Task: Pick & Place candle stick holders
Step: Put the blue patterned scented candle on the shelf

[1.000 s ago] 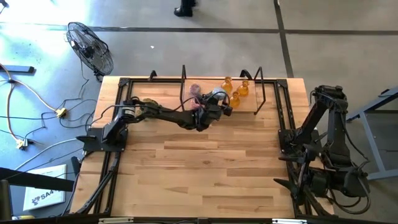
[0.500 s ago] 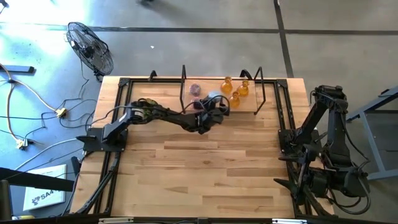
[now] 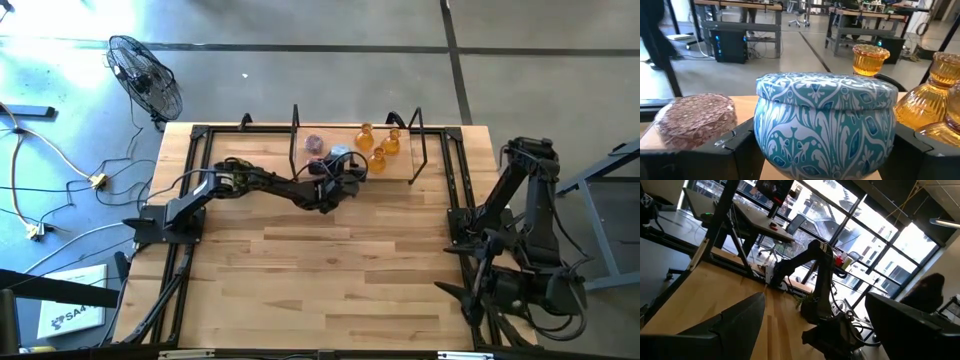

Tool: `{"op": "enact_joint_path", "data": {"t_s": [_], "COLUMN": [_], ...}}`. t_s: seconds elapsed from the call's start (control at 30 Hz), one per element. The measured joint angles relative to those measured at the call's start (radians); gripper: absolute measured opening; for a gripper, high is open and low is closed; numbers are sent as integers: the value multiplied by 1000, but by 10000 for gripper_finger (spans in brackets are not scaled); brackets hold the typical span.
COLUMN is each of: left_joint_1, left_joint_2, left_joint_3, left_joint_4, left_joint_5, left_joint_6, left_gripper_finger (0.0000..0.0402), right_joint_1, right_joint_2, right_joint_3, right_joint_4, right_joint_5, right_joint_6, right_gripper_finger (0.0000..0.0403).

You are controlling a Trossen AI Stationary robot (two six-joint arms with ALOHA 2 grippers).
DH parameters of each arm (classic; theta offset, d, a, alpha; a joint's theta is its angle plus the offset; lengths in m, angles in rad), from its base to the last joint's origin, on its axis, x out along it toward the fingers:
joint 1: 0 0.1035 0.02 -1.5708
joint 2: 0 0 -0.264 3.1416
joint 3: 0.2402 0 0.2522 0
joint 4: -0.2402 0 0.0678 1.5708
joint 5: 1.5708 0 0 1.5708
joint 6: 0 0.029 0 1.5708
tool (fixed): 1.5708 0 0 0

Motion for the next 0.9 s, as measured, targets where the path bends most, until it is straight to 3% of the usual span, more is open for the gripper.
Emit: {"op": "enact_joint_path", "data": {"t_s": [0.9], "left_joint_1": [39], "left_joint_2": [0], "left_joint_3": [0], "left_joint_4": [-23], "left_joint_5": [98], "left_joint_6": [40], "left_gripper_finger": [286], "right_joint_1": [-50], "right_joint_2": [0], "right_joint_3": [0], "right_joint_4": [-4], "right_joint_5": [-2], "right_joint_6": [-2], "right_gripper_finger": [339]}}
